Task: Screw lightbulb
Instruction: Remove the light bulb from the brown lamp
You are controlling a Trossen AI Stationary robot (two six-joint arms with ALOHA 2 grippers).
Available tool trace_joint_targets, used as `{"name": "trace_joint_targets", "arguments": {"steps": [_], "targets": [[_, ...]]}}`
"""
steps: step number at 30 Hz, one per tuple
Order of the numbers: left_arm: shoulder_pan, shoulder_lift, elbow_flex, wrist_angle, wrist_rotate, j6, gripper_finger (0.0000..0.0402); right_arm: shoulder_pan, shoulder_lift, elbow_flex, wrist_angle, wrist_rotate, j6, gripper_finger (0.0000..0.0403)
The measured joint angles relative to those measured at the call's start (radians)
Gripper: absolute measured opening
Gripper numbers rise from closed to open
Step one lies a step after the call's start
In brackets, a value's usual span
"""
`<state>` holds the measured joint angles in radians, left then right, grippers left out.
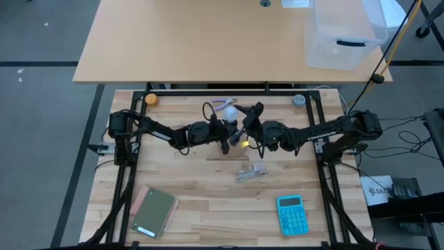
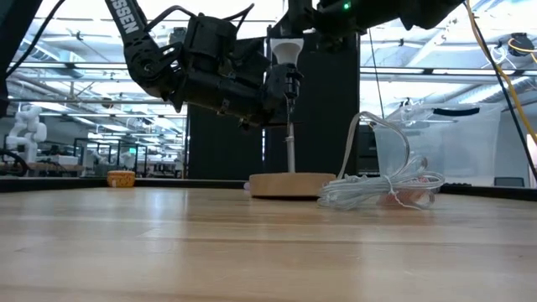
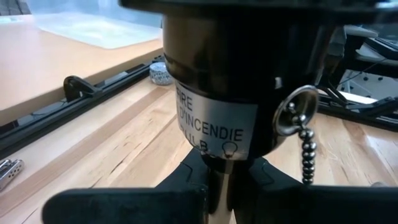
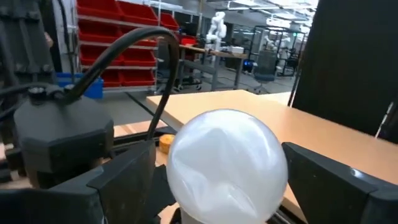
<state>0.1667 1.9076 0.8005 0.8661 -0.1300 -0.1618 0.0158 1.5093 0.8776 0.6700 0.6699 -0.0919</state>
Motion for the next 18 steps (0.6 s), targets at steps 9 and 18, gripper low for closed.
{"name": "trace_joint_targets", "arguments": {"steps": [9, 18], "targets": [[-0.006, 0.000, 0.000, -0.003, 0.015, 0.018, 0.0031, -0.039, -0.050, 0.000, -0.100, -0.135, -0.067, 0.0295], [-0.004, 0.000, 0.000, -0.005, 0.061, 0.053, 0.0031, -0.122, -0.145, -0.001, -0.265, -0.415, -0.083, 0.0274]]}}
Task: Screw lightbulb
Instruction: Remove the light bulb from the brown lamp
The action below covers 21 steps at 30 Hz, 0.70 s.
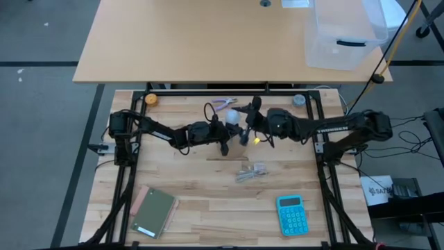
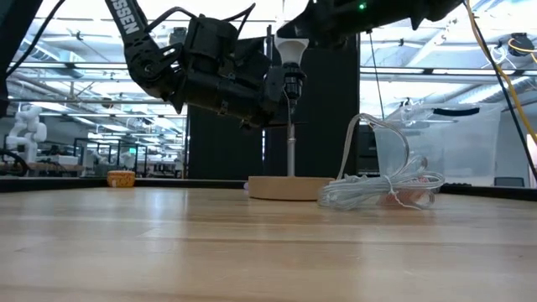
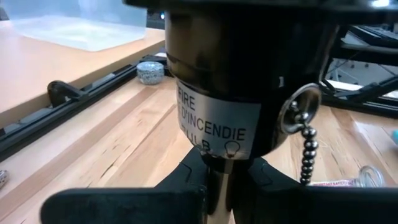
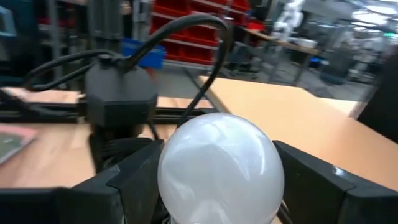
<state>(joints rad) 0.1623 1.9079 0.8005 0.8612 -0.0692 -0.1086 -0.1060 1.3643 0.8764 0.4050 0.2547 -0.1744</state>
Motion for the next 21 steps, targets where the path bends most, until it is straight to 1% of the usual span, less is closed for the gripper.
{"name": "trace_joint_targets", "arguments": {"steps": [2, 8, 12, 17, 21], "targets": [[0.000, 0.000, 0.000, 0.000, 0.016, 0.016, 0.0031, -0.026, -0.013, 0.000, -0.017, -0.079, -0.003, 0.0275], [0.001, 0.000, -0.001, -0.002, 0.156, 0.088, 0.0031, -0.088, -0.009, 0.000, -0.014, -0.335, -0.027, 0.0275], [0.002, 0.000, -0.002, -0.003, 0.246, 0.136, 0.0031, -0.111, -0.009, 0.000, -0.018, -0.458, -0.050, 0.0278], [0.011, 0.000, -0.002, -0.002, 0.297, 0.148, 0.0031, -0.110, -0.007, 0.000, -0.004, -0.473, -0.058, 0.0281], [0.014, 0.000, -0.001, -0.003, 0.305, 0.143, 0.0031, -0.109, -0.007, 0.000, 0.012, -0.474, -0.051, 0.0300]]}}
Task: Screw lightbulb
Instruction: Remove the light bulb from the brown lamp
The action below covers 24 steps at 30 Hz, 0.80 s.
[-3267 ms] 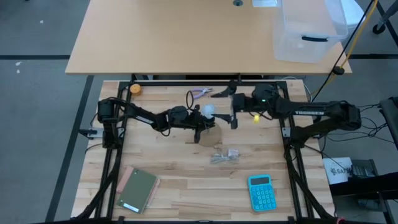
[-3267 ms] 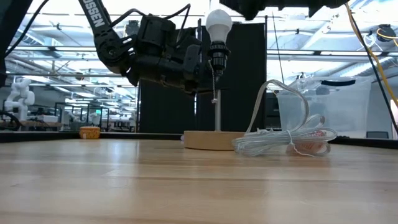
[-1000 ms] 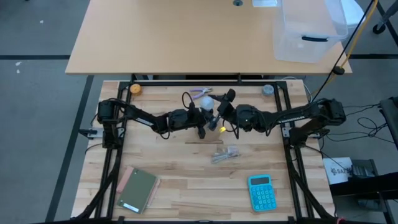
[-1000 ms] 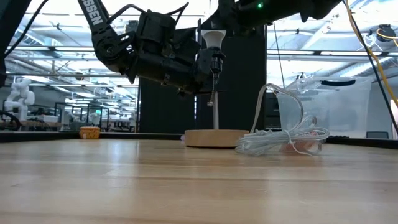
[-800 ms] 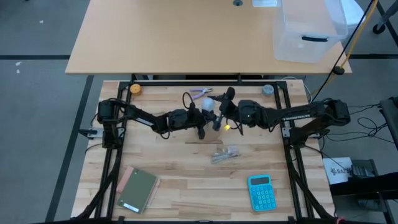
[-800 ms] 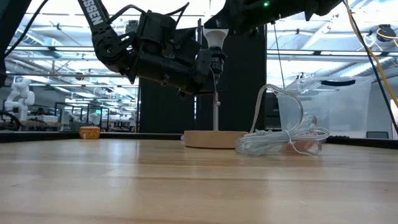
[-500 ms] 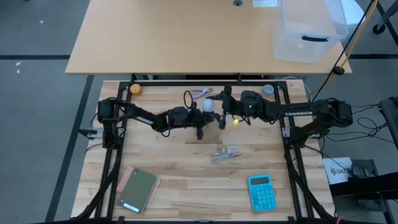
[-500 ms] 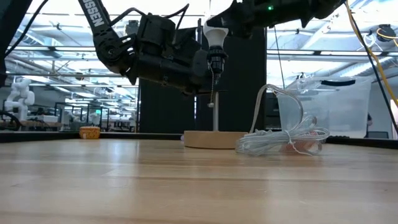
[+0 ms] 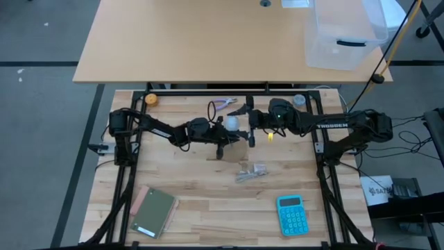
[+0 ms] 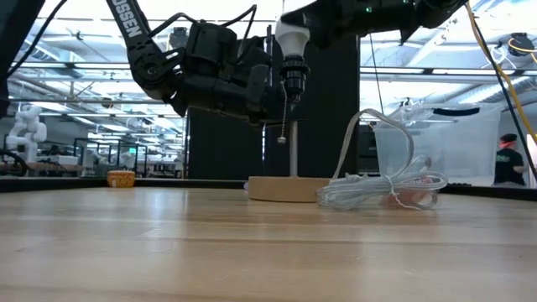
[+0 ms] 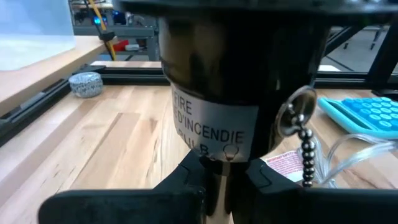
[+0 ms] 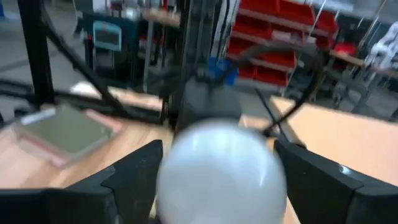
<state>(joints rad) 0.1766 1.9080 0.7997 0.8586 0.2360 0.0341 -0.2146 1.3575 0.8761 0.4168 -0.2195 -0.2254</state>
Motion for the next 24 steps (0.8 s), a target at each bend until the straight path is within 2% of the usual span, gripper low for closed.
{"name": "trace_joint_targets", "arguments": {"steps": [6, 10, 15, 24], "targets": [[-0.001, 0.000, 0.001, 0.001, 0.000, -0.001, 0.0031, 0.016, -0.015, 0.002, -0.001, 0.004, 0.008, 0.0340], [-0.001, 0.000, 0.001, 0.001, -0.001, -0.003, 0.0031, 0.035, -0.059, 0.026, -0.025, 0.036, 0.020, 0.0351], [-0.001, 0.000, 0.001, 0.001, -0.018, -0.021, 0.0031, 0.093, -0.112, 0.067, -0.145, 0.226, 0.023, 0.0352], [-0.002, 0.000, 0.000, 0.001, -0.096, -0.047, 0.0031, 0.242, -0.080, 0.068, -0.147, 0.621, 0.097, 0.0352]]}}
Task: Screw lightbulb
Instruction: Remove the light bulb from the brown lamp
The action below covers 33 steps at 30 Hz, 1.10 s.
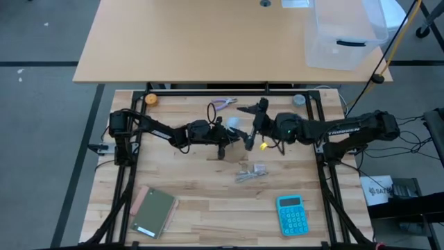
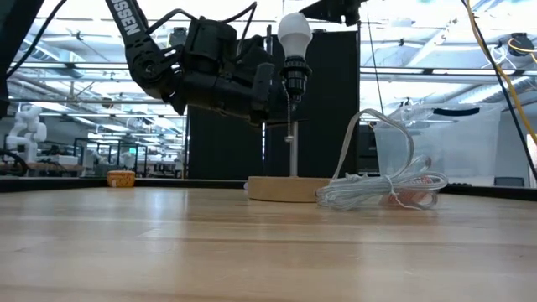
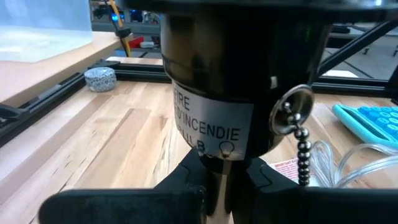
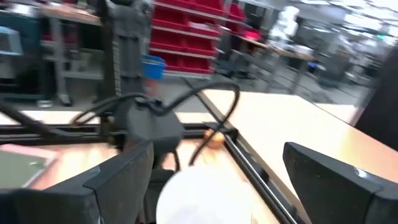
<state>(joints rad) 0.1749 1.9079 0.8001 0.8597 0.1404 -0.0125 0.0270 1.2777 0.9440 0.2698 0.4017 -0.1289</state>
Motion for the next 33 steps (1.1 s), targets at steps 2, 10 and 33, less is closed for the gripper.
{"name": "trace_joint_targets", "arguments": {"steps": [2, 10, 33], "targets": [[0.000, 0.000, 0.000, 0.000, -0.011, -0.002, 0.0031, 0.027, 0.027, 0.000, 0.018, 0.089, 0.020, 0.0352], [0.000, 0.000, 0.000, 0.000, -0.020, -0.006, 0.0031, 0.103, 0.167, 0.000, 0.222, 0.323, 0.031, 0.0352], [-0.002, 0.000, -0.002, -0.001, -0.007, 0.003, 0.0031, 0.082, 0.258, -0.001, 0.310, 0.320, -0.042, 0.0239]]}}
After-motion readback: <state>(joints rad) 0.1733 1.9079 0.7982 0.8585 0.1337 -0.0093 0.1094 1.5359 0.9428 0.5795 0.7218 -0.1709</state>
